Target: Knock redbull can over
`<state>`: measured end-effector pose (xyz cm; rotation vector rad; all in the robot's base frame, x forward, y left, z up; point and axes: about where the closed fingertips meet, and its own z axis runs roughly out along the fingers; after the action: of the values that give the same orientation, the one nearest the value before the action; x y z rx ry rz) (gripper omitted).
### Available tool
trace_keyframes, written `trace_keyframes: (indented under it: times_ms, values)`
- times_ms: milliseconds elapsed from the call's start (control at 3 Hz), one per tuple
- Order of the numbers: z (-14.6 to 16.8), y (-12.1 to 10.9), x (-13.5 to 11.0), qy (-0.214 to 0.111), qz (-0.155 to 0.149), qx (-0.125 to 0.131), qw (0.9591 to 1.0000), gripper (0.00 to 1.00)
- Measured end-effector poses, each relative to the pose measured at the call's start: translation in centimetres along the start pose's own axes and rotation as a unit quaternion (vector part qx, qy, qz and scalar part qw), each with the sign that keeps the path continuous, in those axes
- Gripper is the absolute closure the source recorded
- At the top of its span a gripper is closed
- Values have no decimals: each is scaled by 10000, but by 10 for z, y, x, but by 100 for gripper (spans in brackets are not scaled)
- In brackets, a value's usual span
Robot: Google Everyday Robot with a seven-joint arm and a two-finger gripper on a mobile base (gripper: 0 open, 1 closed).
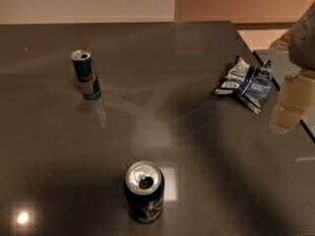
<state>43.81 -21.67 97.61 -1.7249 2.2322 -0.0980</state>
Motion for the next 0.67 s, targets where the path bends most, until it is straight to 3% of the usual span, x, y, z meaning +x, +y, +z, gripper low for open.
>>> trace_keyframes:
  times_ms: [667]
  values:
    - [0, 0, 0, -4, -1, 0, 10000, 0]
